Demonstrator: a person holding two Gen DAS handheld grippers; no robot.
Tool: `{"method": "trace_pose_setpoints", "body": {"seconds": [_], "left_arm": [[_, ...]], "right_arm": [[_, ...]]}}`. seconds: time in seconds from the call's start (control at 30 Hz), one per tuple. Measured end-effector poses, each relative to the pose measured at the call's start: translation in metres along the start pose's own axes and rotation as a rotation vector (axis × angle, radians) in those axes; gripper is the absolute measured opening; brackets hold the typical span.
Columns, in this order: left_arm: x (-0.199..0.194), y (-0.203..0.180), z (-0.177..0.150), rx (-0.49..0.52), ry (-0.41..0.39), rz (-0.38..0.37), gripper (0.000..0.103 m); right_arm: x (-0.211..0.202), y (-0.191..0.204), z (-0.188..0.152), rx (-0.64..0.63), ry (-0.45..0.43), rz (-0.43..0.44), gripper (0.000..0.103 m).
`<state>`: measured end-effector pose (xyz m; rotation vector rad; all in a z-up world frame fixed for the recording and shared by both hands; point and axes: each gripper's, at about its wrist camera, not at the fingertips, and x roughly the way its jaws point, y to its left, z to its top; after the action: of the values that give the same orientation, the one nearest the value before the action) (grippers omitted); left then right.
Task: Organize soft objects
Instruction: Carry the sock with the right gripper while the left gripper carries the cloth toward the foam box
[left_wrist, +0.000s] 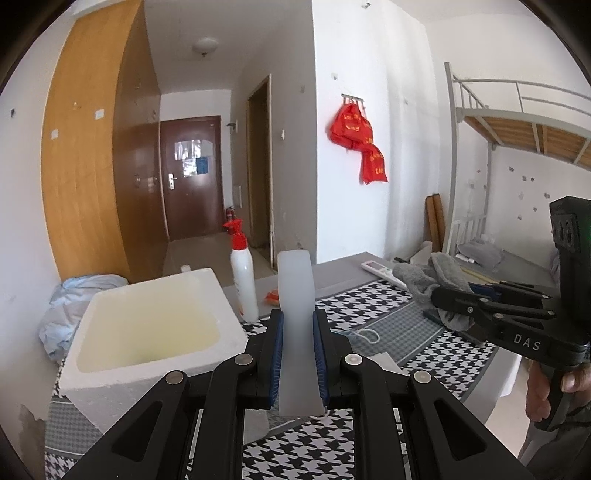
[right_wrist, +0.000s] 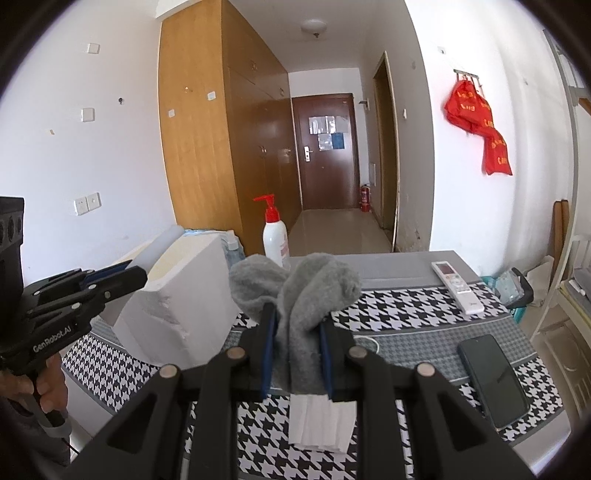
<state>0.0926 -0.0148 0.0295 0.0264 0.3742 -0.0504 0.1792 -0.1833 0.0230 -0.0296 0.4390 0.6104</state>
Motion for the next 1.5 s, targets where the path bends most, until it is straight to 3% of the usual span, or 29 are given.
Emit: {"method": "trace_pose_setpoints", "body": {"seconds": [1.07,1.5], "left_arm": [[-0.015,0.043,0.011,-0.045,-0.044,0.122,0.017],[-0.030,0.069,0.008,-0.086,-0.055,0.199,0.017]], "right_arm": [[0.018,0.032,0.023,-0.054,-0.030,0.082,0.025],[0.036,0.059,0.031,-0.096,-0.023,0.162,0.025]]}}
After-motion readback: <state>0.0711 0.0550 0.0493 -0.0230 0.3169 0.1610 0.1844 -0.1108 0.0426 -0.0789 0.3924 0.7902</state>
